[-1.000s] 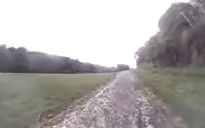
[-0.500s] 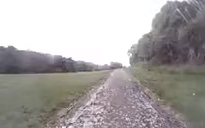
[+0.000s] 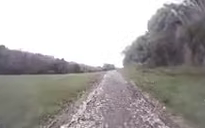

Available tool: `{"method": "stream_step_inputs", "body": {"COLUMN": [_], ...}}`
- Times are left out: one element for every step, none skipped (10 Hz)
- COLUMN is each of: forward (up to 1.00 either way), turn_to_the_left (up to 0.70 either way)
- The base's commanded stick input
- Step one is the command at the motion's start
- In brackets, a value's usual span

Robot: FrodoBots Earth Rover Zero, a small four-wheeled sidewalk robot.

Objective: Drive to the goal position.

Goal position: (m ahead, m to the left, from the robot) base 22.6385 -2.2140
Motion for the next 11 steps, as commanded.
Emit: {"method": "stream_step_inputs", "body": {"forward": [0.85, 0.85, 0.85, 0.85, 0.85, 0.85, 0.85, 0.85, 0.85, 0.85, 0.85], "turn_to_the_left": [0.0, 0.0, 0.0, 0.0, 0.0, 0.0, 0.0, 0.0, 0.0, 0.0, 0.0]}}
